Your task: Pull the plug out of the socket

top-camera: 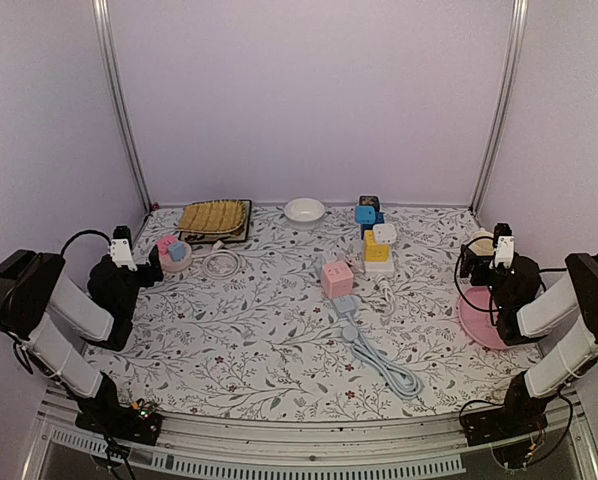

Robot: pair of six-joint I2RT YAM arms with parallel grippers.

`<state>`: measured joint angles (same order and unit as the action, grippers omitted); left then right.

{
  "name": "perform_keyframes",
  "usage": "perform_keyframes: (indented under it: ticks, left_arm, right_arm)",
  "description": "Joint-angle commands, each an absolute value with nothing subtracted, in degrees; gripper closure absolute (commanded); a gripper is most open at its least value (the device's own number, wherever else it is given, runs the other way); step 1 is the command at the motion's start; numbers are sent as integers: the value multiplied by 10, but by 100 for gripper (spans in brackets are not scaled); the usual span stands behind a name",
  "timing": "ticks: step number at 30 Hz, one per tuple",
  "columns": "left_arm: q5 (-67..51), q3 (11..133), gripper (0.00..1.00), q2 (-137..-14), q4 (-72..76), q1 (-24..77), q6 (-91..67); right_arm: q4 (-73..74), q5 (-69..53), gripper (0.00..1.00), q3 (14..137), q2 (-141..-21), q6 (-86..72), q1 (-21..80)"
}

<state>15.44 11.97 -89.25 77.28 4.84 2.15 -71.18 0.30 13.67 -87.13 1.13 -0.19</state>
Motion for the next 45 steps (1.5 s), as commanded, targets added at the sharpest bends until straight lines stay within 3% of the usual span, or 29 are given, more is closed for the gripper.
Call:
perform_keyframes:
  ticks: [1, 13, 19, 24, 32, 37, 40, 45]
  left_arm:
    - [148, 127, 3, -894, 784, 43, 28]
    - [139, 126, 3, -876, 777, 44, 36]
    - [125, 214, 3, -772, 545, 62, 56]
    - [147, 292, 3, -671, 420, 99, 25]
    - [84, 610, 3, -663, -22, 98, -71]
    - [132, 605, 3, -665, -55, 56, -199]
    - [101, 607, 3, -676, -80, 40, -212]
    - [90, 618, 3, -703, -113, 29, -230]
  right_arm:
    - [-727, -1, 1, 142, -876, 14, -4]
    - [-711, -9, 1, 146, -862, 17, -5]
    - [-340, -28, 1, 342, -779, 8, -4]
    - [-176, -67, 1, 508, -754, -34, -4]
    - [74, -3, 1, 748, -754, -157, -5]
    - [76, 17, 1, 746, -748, -196, -16]
    - [73, 53, 1, 714, -733, -252, -18]
    - [74, -1, 1, 688, -737, -276, -23]
